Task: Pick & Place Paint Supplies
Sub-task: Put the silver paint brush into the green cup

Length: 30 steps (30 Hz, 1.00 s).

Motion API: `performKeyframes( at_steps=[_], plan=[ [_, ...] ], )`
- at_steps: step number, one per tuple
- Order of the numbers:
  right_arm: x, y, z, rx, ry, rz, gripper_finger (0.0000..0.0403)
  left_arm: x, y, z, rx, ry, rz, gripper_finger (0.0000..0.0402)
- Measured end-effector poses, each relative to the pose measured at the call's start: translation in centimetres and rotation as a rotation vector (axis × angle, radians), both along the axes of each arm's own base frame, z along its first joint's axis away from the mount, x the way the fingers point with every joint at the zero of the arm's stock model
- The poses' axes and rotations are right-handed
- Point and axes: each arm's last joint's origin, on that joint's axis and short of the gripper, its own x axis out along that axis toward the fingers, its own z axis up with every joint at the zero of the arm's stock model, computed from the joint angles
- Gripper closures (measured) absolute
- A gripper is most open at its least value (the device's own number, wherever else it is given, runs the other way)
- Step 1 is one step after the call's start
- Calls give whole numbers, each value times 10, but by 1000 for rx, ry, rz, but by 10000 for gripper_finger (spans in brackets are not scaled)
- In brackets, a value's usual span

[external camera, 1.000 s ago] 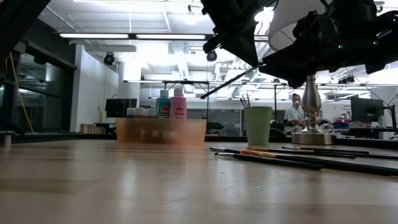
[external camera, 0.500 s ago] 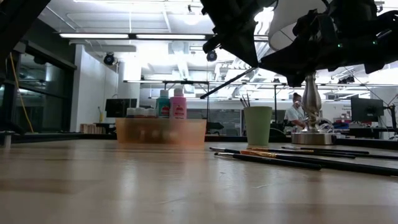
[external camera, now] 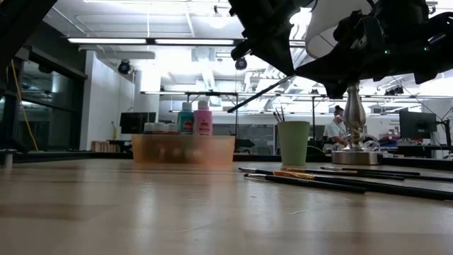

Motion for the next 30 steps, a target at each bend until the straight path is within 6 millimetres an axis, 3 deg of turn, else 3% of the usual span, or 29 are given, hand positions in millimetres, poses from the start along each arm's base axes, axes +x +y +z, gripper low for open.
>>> performKeyframes(
  at_steps=[12, 24, 30],
  plan=[
    [0, 0, 0, 15, 0, 13, 399, 0, 0, 0, -5, 3, -20, 397],
    [-1, 0, -3, 20, 31, -3, 399, -9, 0, 2, -4, 65, -11, 284],
    [-5, 0, 0, 23, 49, -30, 399, -26, -5, 20, 139, 77, 94, 274]
  ],
)
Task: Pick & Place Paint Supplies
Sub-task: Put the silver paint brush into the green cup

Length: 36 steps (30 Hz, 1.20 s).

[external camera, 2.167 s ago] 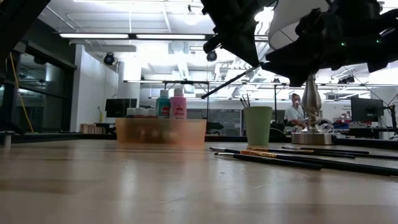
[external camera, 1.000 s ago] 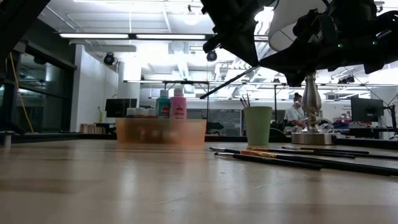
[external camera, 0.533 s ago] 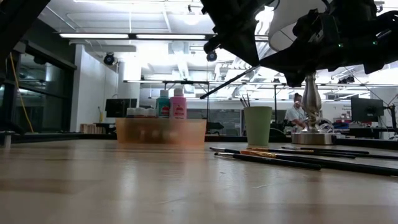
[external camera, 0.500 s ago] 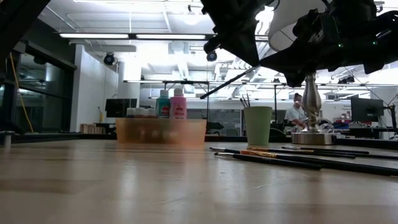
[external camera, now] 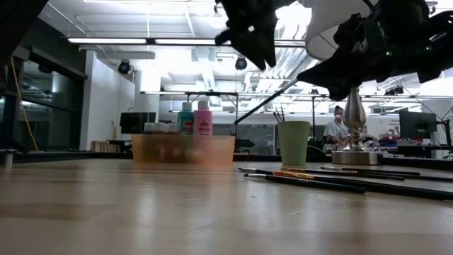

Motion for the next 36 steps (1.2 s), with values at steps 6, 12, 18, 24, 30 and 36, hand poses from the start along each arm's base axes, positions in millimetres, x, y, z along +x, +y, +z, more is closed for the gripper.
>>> performKeyframes(
  at_steps=[6, 12, 18, 24, 30, 36],
  plan=[
    [-1, -1, 19, -3, 83, -41, 399, -15, -15, 19, 144, -12, 34, 275],
    [2, -2, 58, -74, 212, -73, 399, -14, -14, 14, 167, 17, 1, 275],
    [-2, -4, 93, -126, 294, -154, 399, -18, -12, -4, 163, 41, 7, 275],
    [-10, -9, 121, -190, 373, -325, 399, -42, -10, -16, 146, -1, 26, 275],
    [-12, -21, 140, -292, 404, -541, 399, -81, -7, -31, 141, -157, -9, 275],
    [-12, -49, 138, -286, 518, -663, 399, -127, 2, -51, 110, -325, -83, 275]
  ],
)
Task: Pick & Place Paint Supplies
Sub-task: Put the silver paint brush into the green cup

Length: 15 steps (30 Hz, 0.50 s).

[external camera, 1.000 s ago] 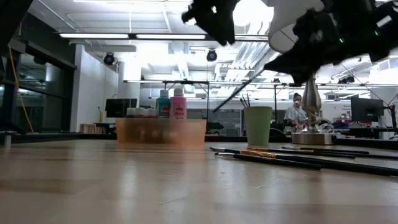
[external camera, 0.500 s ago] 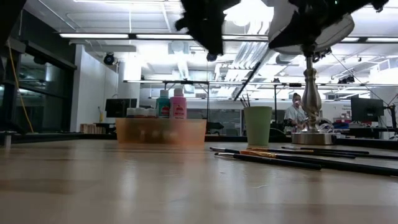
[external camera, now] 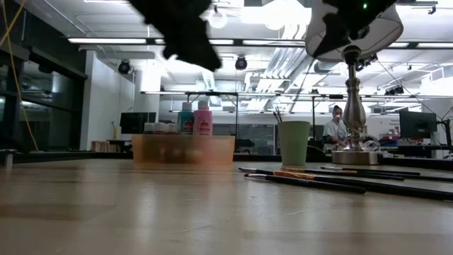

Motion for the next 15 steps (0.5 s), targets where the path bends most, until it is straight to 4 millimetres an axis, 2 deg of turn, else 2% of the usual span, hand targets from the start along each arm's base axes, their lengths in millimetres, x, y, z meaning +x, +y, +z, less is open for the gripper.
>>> performKeyframes(
  at_steps=[8, 15],
  plan=[
    [4, -35, -16, 132, 48, -26, 399, -41, 21, -15, -13, -195, -129, 275],
    [14, -52, -35, 258, 95, 33, 399, -54, 31, -17, -17, -235, -157, 275]
  ],
)
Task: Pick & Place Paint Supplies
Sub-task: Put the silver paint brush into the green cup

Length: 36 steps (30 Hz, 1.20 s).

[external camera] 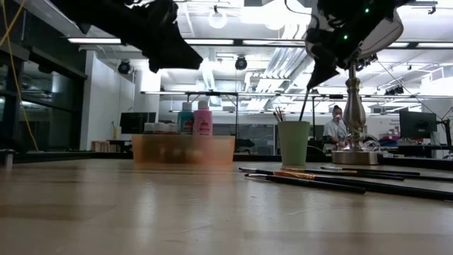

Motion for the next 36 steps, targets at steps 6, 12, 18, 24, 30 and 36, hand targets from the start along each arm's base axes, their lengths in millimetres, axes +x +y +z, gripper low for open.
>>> performKeyframes(
  at_steps=[6, 12, 18, 24, 30, 36],
  plan=[
    [5, -3, -6, 21, 11, 10, 386, -1, 0, 3, 37, -12, -15, 275],
    [8, -4, -2, 3, -33, 9, 305, -2, -1, 8, 56, -41, -22, 275],
    [-7, 4, 6, 37, -52, -24, 229, -5, -1, 10, 53, -44, -22, 275],
    [-31, 24, 19, 162, -122, 18, 219, -5, -1, 9, 1, -44, -7, 275],
    [-54, 48, 34, 176, -214, 89, 228, -4, 0, 6, -105, -54, 31, 275],
    [-74, 69, 21, 183, -277, 159, 231, -5, -1, 1, -143, -14, 23, 275]
  ],
)
